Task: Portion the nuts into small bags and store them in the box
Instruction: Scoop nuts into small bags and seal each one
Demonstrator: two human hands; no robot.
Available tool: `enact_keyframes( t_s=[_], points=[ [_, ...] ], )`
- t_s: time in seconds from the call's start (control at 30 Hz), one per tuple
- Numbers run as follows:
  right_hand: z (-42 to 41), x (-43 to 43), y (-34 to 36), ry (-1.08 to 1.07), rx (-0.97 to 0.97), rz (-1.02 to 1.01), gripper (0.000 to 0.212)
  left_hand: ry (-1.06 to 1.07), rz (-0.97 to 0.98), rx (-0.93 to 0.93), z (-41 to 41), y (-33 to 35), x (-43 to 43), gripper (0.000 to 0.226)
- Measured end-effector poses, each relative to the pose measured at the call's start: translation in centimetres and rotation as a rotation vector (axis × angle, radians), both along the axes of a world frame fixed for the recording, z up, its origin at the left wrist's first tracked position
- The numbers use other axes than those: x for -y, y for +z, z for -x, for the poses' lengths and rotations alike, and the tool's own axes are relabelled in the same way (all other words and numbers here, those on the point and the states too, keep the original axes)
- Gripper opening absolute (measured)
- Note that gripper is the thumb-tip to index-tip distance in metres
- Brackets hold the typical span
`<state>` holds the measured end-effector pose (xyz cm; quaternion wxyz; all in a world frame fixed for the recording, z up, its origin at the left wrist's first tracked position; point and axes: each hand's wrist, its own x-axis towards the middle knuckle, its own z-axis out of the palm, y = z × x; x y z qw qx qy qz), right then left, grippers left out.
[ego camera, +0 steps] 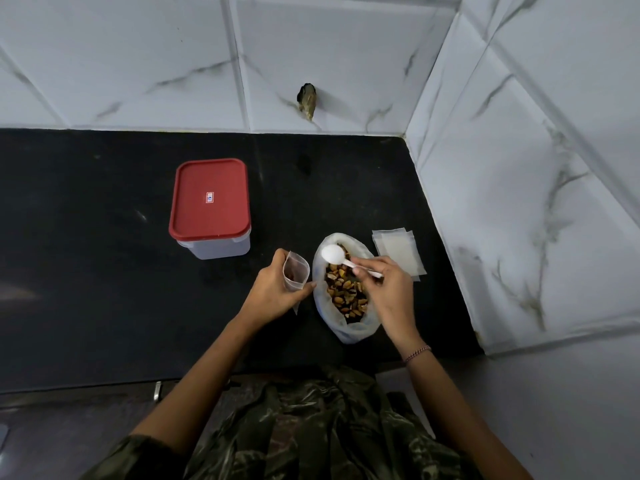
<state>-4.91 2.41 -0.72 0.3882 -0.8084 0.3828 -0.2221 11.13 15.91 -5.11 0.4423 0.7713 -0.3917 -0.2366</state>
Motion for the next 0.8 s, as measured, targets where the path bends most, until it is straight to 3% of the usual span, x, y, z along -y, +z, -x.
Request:
enact_keyframes(
  t_s=[0.1, 0.23, 0.37, 0.53, 0.67, 0.8],
  points=[
    [0.7, 1.4, -1.9, 0.090, -0.137, 0.228, 0.025, 0.006, -0.015, -0.003, 0.1, -0.6, -0.2, 0.048],
    [1.1, 1.5, -4.0, 0.307, -0.298, 0.349, 0.030, -0.048, -0.031, 0.000, 0.7, -1.0, 0.0, 0.049],
    [2.3, 2.4, -4.0, 0.366, -0.392, 0.454, 0.041, -0.084, -0.060, -0.004, 1.2, -1.4, 0.1, 0.050],
    [3.3, 3.7, -3.8, 0.309, -0.362, 0.509, 0.034, -0.099, -0.074, -0.009, 1.4, -1.6, 0.0, 0.053],
    [3.3, 4.3, -3.0, 0.179, -0.231, 0.366, 0.022, -0.105, -0.078, 0.001, 1.4, -1.8, 0.2, 0.052],
    [2.3, 4.4, -2.1, 0.146, -0.273, 0.347, 0.022, -0.101, -0.065, 0.012, 1.5, -1.9, 0.3, 0.051]
  ],
)
